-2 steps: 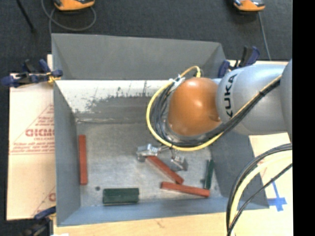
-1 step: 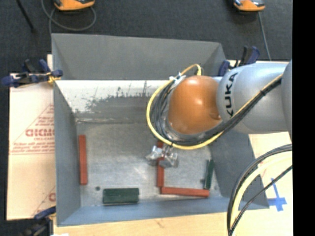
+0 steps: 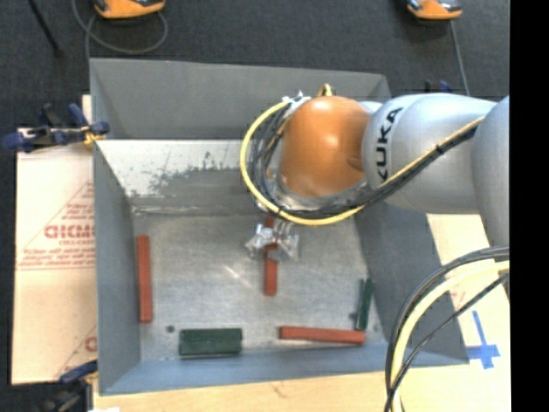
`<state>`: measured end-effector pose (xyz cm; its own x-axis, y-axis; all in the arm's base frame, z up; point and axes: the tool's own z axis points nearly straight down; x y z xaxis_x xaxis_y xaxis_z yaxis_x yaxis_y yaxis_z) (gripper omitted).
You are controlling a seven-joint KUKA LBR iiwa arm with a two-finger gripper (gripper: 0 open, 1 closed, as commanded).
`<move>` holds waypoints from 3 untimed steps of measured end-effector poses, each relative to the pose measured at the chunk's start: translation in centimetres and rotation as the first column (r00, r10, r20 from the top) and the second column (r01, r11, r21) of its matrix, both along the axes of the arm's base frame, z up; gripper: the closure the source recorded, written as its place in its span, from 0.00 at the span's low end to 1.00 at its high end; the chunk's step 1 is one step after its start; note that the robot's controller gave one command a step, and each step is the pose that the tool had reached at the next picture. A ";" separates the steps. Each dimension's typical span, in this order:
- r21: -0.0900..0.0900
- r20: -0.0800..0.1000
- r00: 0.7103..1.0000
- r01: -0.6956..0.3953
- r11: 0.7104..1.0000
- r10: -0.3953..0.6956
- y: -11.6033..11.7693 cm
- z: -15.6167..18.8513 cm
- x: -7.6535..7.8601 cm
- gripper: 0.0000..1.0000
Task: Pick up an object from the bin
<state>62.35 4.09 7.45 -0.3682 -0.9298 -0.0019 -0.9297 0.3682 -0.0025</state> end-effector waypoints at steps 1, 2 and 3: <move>0.003 0.009 1.000 0.028 1.000 -0.028 -6.4 0.1 0.7 1.00; 0.004 0.010 0.999 0.039 0.999 -0.039 -9.5 0.1 1.5 1.00; 0.001 0.007 0.999 0.036 0.999 -0.036 -14.2 0.0 3.0 1.00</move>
Offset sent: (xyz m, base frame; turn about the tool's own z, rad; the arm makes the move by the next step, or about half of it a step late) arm 0.0039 -0.0623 -0.0033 0.0224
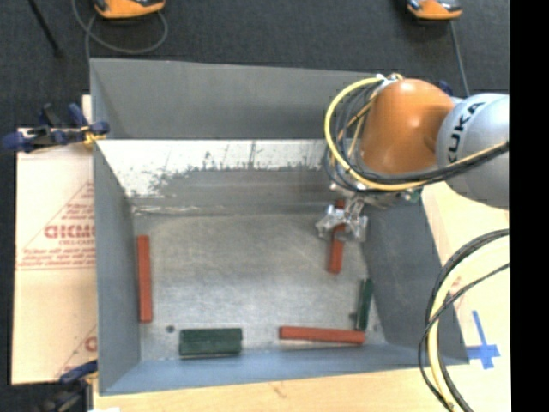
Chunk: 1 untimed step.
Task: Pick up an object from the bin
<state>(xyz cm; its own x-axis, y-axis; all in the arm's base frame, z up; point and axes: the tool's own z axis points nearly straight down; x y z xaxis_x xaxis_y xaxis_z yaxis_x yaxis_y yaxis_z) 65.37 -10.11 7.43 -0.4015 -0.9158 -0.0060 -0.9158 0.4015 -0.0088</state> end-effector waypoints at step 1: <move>-0.001 -0.005 1.000 0.009 1.000 -0.009 -1.9 2.4 -1.8 1.00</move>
Offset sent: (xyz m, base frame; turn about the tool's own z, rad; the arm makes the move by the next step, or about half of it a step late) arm -0.0195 -0.0177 0.0204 0.0045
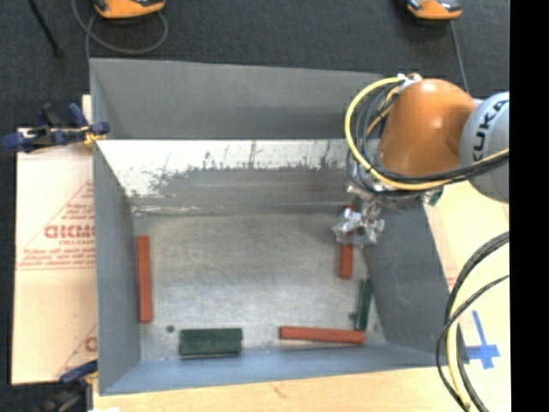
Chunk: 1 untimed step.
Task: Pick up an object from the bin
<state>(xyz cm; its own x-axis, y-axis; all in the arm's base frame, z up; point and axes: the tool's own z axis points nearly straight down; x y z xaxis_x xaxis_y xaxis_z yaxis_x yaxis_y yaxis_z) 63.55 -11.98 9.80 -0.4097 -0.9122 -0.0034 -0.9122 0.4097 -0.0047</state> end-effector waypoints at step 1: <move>0.001 -0.002 1.000 0.003 1.000 -0.003 0.1 -0.1 0.0 0.00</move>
Offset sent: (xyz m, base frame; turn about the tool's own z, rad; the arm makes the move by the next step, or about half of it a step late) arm 0.0000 0.0000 0.0000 0.0000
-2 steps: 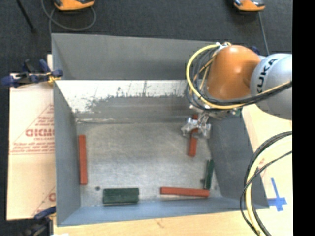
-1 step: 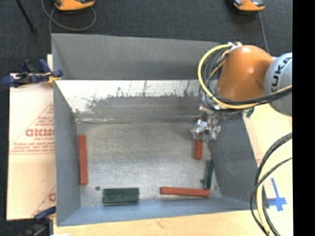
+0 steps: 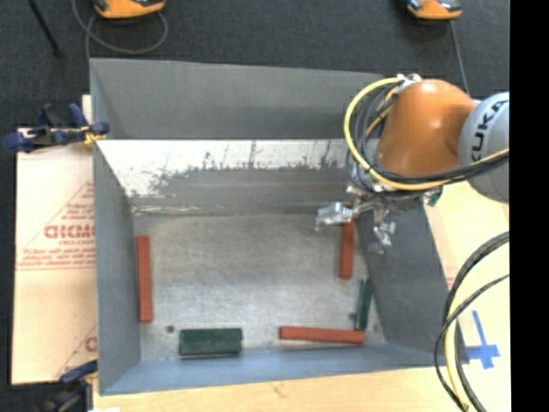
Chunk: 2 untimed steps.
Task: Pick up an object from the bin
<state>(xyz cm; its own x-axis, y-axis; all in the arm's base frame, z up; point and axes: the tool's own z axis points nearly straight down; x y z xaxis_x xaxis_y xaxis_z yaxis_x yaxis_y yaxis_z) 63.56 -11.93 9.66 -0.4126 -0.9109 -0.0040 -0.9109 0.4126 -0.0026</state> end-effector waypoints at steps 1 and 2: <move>0.003 0.007 0.840 -0.543 0.840 0.542 0.8 -2.3 1.7 0.00; -0.003 0.004 0.844 -0.537 0.844 0.537 0.3 -2.3 1.7 1.00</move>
Offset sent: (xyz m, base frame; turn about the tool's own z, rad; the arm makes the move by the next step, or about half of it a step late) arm 0.0143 0.0023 -0.0266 -0.5743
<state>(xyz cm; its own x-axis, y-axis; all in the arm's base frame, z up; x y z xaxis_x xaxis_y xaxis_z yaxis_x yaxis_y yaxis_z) 65.24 -11.66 7.35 0.1407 -0.9901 -0.0028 -0.9900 -0.1406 -0.0077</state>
